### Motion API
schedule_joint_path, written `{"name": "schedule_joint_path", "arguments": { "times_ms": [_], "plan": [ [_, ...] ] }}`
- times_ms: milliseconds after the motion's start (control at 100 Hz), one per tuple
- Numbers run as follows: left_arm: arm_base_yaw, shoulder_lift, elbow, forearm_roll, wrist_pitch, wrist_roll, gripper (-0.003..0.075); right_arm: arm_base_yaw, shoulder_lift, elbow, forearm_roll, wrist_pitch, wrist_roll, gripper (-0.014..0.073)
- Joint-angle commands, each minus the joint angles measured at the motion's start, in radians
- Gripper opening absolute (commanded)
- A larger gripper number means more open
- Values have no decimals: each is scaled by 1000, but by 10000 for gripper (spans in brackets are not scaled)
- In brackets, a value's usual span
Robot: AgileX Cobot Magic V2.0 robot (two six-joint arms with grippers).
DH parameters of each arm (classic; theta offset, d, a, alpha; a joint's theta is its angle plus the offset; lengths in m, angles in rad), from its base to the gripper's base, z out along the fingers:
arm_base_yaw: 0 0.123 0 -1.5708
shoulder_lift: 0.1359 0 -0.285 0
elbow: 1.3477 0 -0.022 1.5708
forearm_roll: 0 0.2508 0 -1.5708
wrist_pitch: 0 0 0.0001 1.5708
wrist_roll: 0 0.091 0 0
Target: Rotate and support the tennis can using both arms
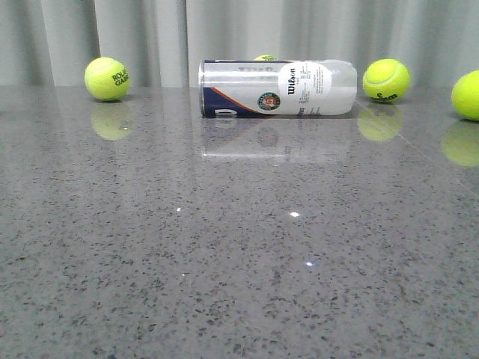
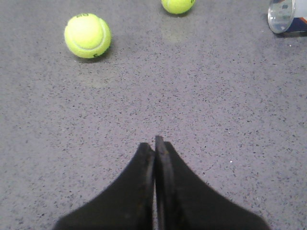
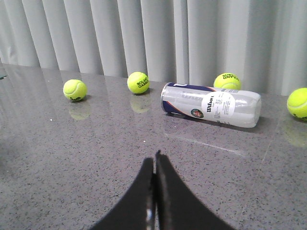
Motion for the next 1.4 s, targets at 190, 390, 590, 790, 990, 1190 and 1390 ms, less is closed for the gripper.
{"name": "schedule_joint_path", "arguments": {
  "times_ms": [190,390,590,790,990,1190,1390],
  "plan": [
    [0,283,-211,-267,-55,125,369,-1,9,-23,-2,-75,-7,-60],
    [0,485,-373,-487,9,194,511,-1,9,-23,-2,-75,-7,-60],
    [0,703,-525,-845,148,465,535,-1,9,-23,-2,-75,-7,-60],
    [0,881,-652,-1094,242,594,540,-1,9,-23,-2,-75,-7,-60],
    [-55,1029,-785,-1135,262,595,539,-1,9,-23,-2,-75,-7,-60],
    [-118,1148,-903,-1160,242,595,539,-1,9,-23,-2,-75,-7,-60],
    [-155,1227,-973,-1199,235,595,539,-1,9,-23,-2,-75,-7,-60]
  ]
}}
